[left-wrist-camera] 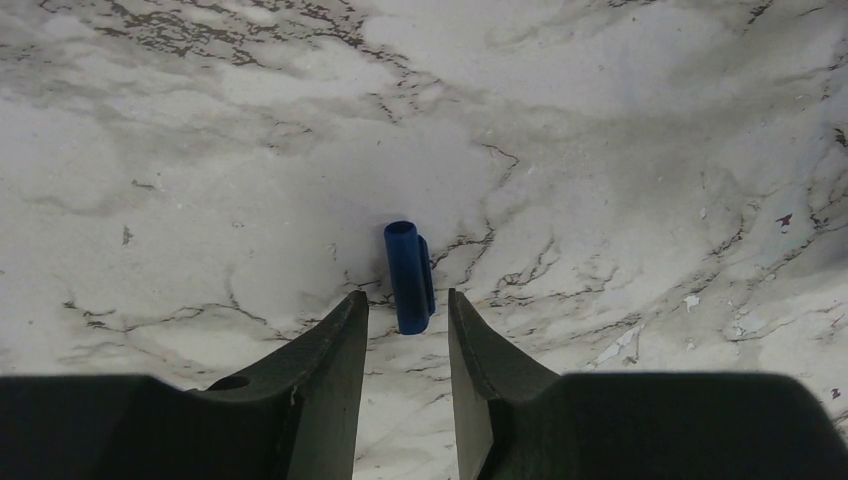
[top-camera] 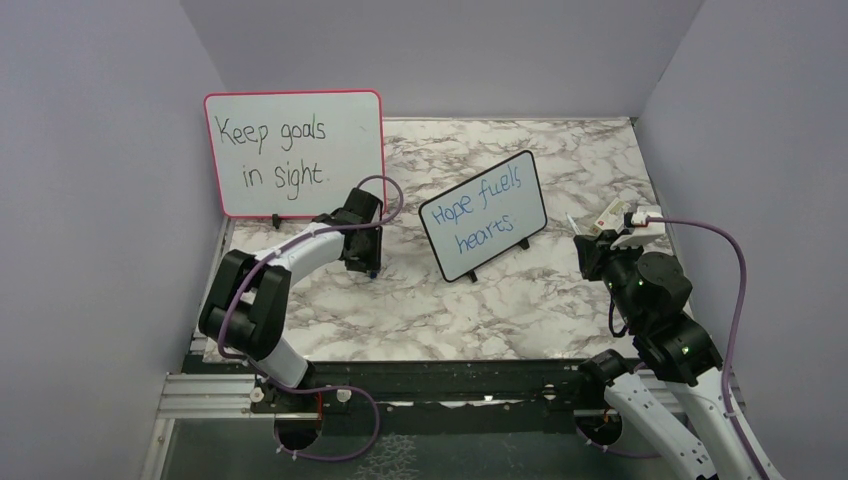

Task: Write a sentence on the whiteboard
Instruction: Close the whiteboard marker at the center of the board.

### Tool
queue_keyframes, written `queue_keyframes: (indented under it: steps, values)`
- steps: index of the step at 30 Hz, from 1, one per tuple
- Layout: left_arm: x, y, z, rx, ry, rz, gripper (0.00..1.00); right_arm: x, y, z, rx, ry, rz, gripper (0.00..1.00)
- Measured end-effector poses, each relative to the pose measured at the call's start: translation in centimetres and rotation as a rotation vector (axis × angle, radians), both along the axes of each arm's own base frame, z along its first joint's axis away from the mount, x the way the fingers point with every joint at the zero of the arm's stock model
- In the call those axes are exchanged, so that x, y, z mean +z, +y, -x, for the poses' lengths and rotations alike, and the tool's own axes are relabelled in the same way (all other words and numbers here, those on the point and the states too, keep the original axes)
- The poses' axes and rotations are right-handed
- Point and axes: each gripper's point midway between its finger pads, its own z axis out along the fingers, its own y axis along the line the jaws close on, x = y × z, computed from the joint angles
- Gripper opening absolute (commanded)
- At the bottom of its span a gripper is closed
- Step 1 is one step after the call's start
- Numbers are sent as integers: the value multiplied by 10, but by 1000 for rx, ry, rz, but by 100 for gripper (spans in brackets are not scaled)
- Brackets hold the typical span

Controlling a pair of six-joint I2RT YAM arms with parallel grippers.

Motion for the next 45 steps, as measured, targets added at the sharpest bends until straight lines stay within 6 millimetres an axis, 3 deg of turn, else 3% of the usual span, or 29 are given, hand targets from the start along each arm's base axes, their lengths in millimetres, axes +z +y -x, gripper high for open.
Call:
queue_keyframes:
  steps: [14,19,28,33,38,45]
  values:
    - [-8,-5,2,-17,26,-9,34,-1,1,-1,3,5,2,1]
    - [-11,-5,2,-25,31,-41,27,-1,2,-1,7,6,2,1]
    - [-12,-4,0,-41,14,-100,0,-1,2,-1,8,6,1,1]
    - [-7,-2,1,-44,2,-107,0,-1,5,0,27,7,2,1]
    - [22,0,1,-68,-73,-88,0,0,11,1,66,1,6,1]
    - [83,-1,-2,-168,-276,-57,0,-1,28,4,170,2,1,1]
